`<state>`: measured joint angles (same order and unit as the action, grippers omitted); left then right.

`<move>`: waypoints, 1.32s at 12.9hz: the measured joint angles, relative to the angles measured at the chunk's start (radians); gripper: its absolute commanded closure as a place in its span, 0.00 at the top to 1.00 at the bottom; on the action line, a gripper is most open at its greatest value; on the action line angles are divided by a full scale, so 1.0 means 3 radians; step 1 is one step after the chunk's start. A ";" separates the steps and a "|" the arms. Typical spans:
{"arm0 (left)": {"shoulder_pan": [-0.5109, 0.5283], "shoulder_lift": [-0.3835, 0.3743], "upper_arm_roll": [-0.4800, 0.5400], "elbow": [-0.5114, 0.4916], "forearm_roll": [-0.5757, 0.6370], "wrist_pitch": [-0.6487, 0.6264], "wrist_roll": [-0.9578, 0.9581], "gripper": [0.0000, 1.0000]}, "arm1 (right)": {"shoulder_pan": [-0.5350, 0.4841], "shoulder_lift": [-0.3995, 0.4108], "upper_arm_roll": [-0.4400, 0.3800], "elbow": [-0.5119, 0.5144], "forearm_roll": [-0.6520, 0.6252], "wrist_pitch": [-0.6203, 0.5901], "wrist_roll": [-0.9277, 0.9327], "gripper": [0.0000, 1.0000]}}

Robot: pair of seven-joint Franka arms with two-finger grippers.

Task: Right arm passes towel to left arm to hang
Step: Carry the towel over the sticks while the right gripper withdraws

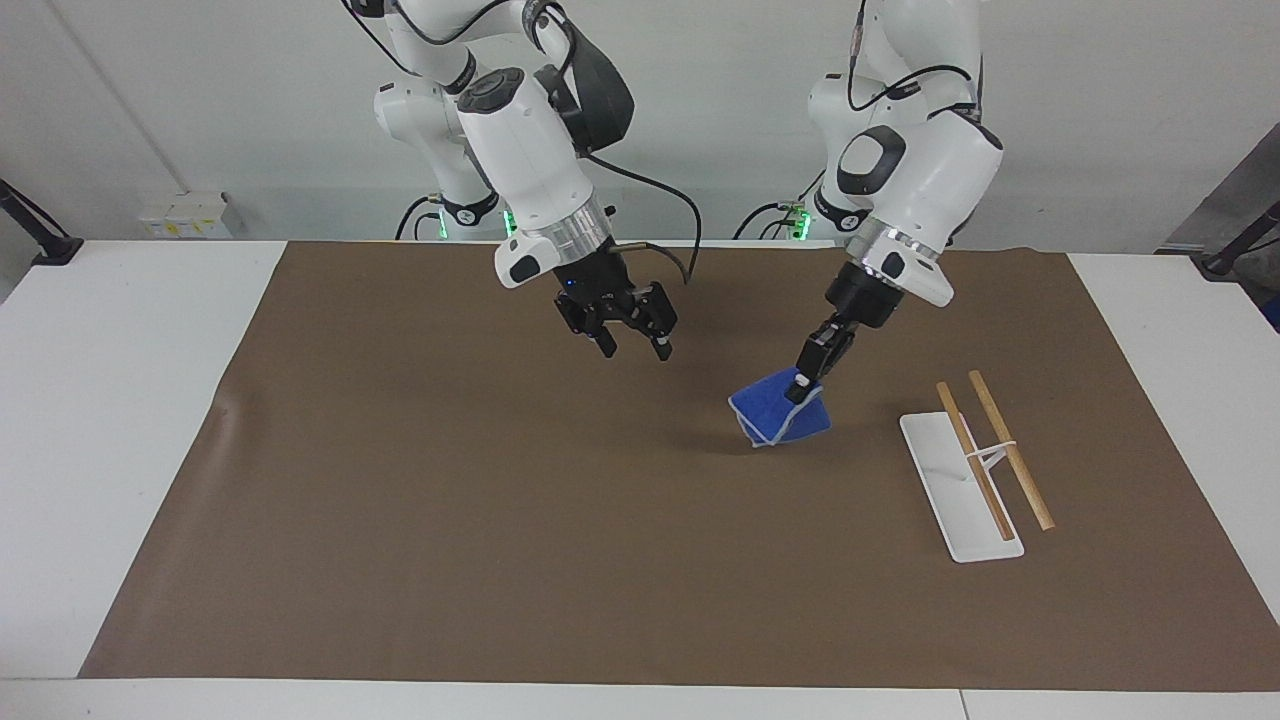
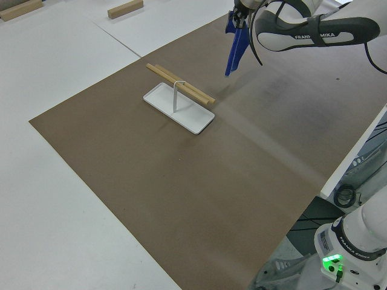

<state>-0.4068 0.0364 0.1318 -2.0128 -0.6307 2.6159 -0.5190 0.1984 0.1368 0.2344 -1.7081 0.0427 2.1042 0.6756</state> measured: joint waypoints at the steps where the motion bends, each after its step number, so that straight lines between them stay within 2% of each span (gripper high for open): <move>1: 0.0107 0.0016 0.0000 -0.0011 0.0000 -0.0002 0.0099 0.00 | -0.0049 -0.0047 -0.0001 0.0009 -0.0076 -0.0151 -0.0167 1.00; 4: 0.0383 0.0034 0.0003 -0.0113 0.0000 -0.0003 0.0367 0.00 | -0.0260 -0.0202 -0.0007 0.0026 -0.0113 -0.0494 -0.0617 1.00; 7: 0.0697 0.0058 0.0006 -0.0207 0.0000 -0.0002 0.0678 0.00 | -0.0440 -0.0285 -0.0014 0.0026 -0.0113 -0.0615 -0.0922 1.00; 11: 0.1060 0.0085 0.0009 -0.0196 0.0000 0.0068 0.0976 0.00 | -0.0516 -0.0305 -0.0015 0.0026 -0.0114 -0.0733 -0.0945 1.00; 17: 0.1323 0.0177 0.0011 -0.0035 0.0000 0.0228 0.1010 0.00 | -0.0710 -0.0306 -0.0019 0.0026 -0.0114 -0.0760 -0.0985 1.00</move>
<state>-0.0098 0.0895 0.1350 -2.0234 -0.6307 2.6845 -0.2160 -0.0145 0.0450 0.2287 -1.7004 0.0085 1.8762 0.3800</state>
